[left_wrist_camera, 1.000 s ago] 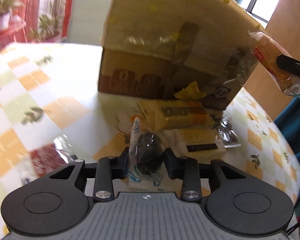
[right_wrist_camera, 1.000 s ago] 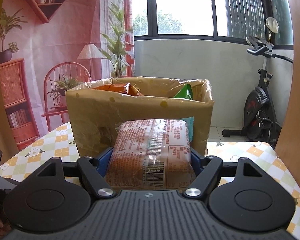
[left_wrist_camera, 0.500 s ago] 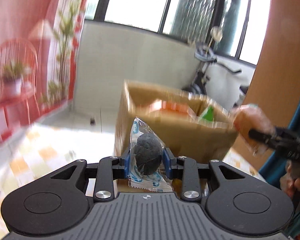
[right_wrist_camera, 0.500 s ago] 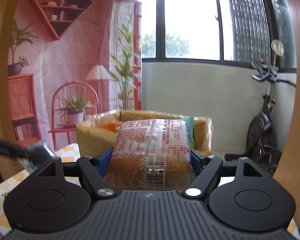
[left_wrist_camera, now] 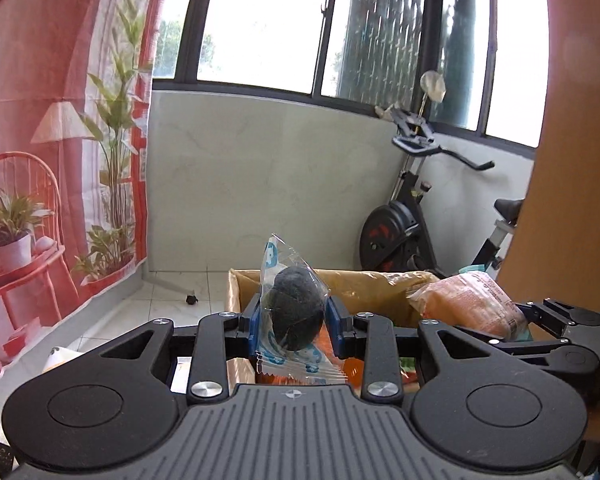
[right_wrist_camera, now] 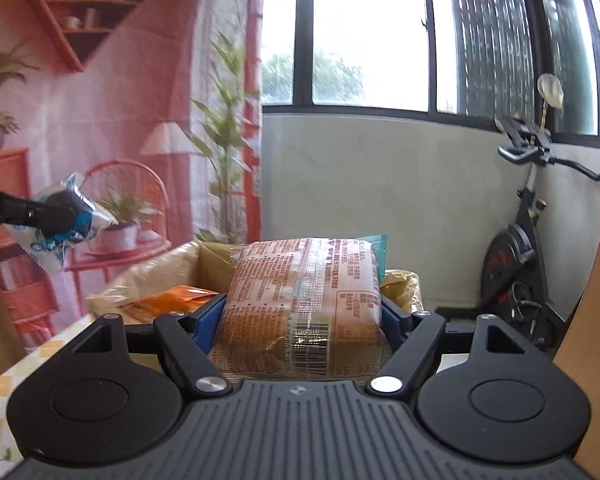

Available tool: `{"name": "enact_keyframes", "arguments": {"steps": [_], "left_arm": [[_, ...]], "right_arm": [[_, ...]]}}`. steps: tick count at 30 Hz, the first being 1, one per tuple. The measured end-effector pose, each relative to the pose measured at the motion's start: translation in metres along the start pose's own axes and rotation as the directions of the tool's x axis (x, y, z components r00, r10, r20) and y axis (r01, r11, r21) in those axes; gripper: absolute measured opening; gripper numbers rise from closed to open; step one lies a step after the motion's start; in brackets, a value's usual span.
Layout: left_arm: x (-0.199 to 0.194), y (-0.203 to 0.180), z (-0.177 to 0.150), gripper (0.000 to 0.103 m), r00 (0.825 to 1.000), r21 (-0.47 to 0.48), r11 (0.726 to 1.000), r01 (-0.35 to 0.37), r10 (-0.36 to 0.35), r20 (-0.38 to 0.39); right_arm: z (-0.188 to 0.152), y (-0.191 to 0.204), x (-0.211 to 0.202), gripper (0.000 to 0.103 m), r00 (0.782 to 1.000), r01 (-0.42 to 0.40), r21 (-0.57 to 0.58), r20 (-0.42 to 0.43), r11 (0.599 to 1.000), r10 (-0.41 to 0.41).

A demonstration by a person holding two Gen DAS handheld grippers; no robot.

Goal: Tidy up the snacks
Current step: 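Lower the blue-white snack into the box with the left tool while the right tool drops the bread packet in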

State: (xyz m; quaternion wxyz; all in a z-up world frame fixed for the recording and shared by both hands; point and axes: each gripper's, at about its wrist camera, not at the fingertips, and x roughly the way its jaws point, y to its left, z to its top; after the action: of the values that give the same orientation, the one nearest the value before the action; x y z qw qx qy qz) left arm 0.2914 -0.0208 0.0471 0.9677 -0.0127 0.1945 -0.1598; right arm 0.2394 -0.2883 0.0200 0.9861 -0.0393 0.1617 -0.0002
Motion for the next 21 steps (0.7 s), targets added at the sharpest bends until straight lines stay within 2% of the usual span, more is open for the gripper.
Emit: {"name": "enact_keyframes", "arguments": {"steps": [8, 11, 14, 21], "left_arm": [[0.044, -0.004, 0.006, 0.034, 0.999, 0.006, 1.000, 0.005, -0.005, -0.040], [0.052, -0.001, 0.004, 0.034, 0.999, 0.009, 1.000, 0.001, -0.001, -0.051], [0.059, 0.003, 0.004, 0.035, 0.998, 0.025, 1.000, -0.017, 0.018, -0.053], [0.072, 0.006, 0.005, 0.035, 0.995, 0.084, 0.994, -0.065, 0.071, -0.075]], "right_arm": [[0.015, -0.009, 0.072, 0.079, 0.992, 0.072, -0.005, -0.103, 0.997, -0.072], [0.019, -0.015, 0.095, 0.081, 0.987, 0.061, 0.028, -0.150, 0.998, -0.056], [0.021, -0.020, 0.094, 0.087, 0.993, 0.014, 0.066, -0.115, 0.998, -0.006], [0.014, -0.028, 0.085, 0.087, 0.995, -0.031, 0.118, -0.093, 0.993, 0.043]]}}
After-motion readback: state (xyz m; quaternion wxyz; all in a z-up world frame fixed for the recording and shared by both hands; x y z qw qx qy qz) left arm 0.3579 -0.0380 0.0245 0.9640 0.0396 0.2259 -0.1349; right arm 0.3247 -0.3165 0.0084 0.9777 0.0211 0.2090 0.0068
